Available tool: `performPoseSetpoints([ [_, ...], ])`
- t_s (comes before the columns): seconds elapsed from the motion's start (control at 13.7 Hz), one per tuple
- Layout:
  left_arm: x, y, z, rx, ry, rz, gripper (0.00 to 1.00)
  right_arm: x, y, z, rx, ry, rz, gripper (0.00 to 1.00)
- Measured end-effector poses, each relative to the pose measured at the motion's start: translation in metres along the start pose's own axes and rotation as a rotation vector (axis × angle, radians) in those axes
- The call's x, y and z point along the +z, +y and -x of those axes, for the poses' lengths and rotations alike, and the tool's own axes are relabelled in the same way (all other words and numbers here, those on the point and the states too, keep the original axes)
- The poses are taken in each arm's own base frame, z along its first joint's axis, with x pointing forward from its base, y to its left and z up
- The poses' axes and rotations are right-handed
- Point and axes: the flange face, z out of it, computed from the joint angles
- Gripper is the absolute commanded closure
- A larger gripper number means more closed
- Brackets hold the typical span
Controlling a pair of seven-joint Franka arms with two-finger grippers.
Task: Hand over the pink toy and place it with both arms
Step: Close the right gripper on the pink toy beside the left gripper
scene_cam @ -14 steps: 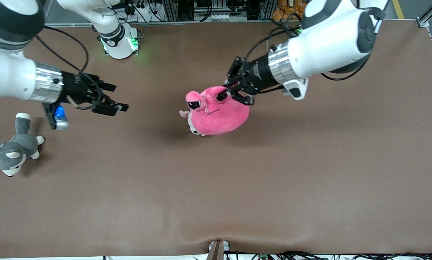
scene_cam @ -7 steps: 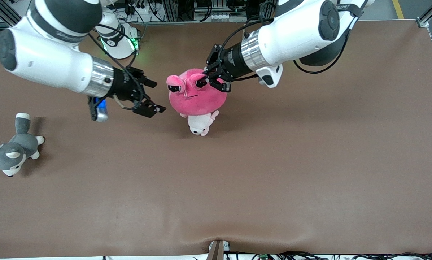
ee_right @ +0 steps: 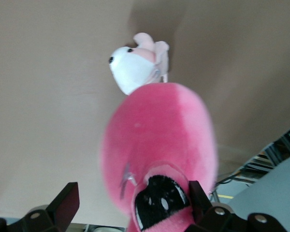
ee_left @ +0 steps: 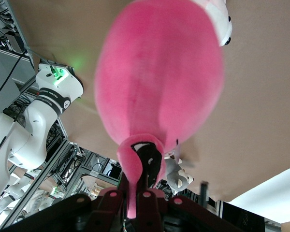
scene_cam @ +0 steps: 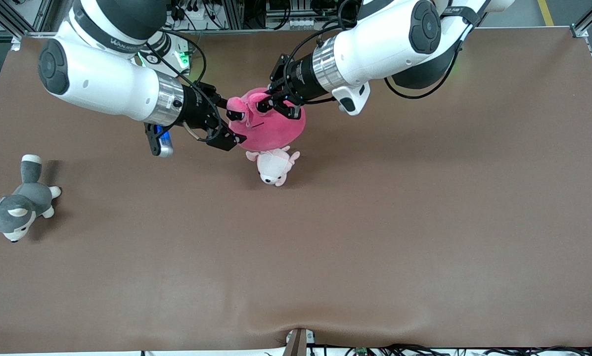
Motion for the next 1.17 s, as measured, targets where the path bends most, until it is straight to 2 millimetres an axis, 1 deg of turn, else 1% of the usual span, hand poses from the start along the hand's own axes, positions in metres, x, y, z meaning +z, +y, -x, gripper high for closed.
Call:
performPoseSetpoints([
  [0.22,-0.0036,0.0006,0.0015,0.002,-0.006,0.004,1.0,0.0039,0.0067,-0.0022,0.006,-0.001,0.061,0.0],
  [0.51,-0.0064,0.0033,0.0006,-0.002,-0.008,0.009,1.0,0.0054,0.0088,-0.0017,0.005,-0.002,0.079,0.0],
  [0.59,-0.0065,0.0034,0.0006,-0.002,-0.008,0.009,1.0,0.0054,0.0089,-0.0015,0.005,-0.002,0.079,0.09],
  [0.66,-0.0067,0.0036,0.0005,-0.002,-0.009,0.009,1.0,0.0051,0.0091,-0.0012,0.004,-0.002,0.078,0.22],
  [0.73,-0.0069,0.0038,0.0004,-0.003,-0.009,0.009,1.0,0.0046,0.0092,-0.0009,0.004,-0.002,0.077,0.4],
  [0.8,-0.007,0.004,0.0003,-0.003,-0.009,0.01,1.0,0.0043,0.0093,-0.0006,0.003,-0.002,0.077,0.64],
  [0.88,-0.0071,0.0041,0.0002,-0.003,-0.009,0.01,1.0,0.0039,0.0092,-0.0004,0.003,-0.002,0.075,0.86],
  [0.95,-0.0071,0.0041,0.0002,-0.003,-0.009,0.01,1.0,0.0032,0.0091,-0.0001,0.002,-0.002,0.073,1.0],
  [1.17,-0.007,0.004,0.0003,-0.003,-0.009,0.01,1.0,-0.0003,0.0083,0.001,0.0,-0.002,0.062,1.0],
])
